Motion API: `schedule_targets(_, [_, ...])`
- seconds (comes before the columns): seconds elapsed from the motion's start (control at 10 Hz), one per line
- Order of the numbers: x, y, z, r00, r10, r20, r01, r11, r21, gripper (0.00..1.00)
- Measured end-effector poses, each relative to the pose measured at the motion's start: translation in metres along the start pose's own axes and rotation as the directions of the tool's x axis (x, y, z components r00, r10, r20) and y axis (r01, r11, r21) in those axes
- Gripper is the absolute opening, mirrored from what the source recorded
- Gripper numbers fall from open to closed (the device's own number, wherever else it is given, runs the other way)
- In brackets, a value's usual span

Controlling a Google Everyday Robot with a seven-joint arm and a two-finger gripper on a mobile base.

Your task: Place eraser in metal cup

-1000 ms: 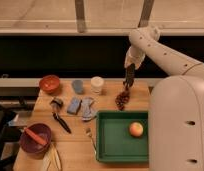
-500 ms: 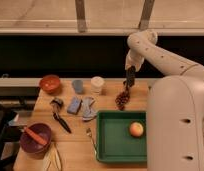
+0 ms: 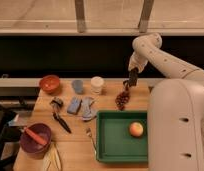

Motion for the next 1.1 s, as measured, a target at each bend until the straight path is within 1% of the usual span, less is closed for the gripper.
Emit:
schedule_targets(0.1, [-0.007, 0.007, 0.007, 1.0, -0.009, 0.006, 0.009, 1.0, -0.025, 0.0])
schedule_targets(0.3, [-0.009, 0.015, 0.02, 1.0, -0.02, 0.002, 0.021, 0.999, -0.047, 0.0])
schedule_targets(0.6, [-0.009, 0.022, 0.039, 1.0, -0.02, -0.005, 0.02, 0.997, -0.079, 0.0])
schedule_targets(0.8, [-0.011, 0.022, 0.049, 1.0, -0.023, -0.001, 0.023, 0.996, -0.086, 0.0])
schedule_targets(0.9, [-0.013, 0.023, 0.051, 1.0, -0.026, 0.003, 0.026, 0.996, -0.087, 0.0])
schedule_targets(1.1, [-0.017, 0.024, 0.054, 0.999, -0.038, 0.011, 0.039, 0.996, -0.079, 0.0])
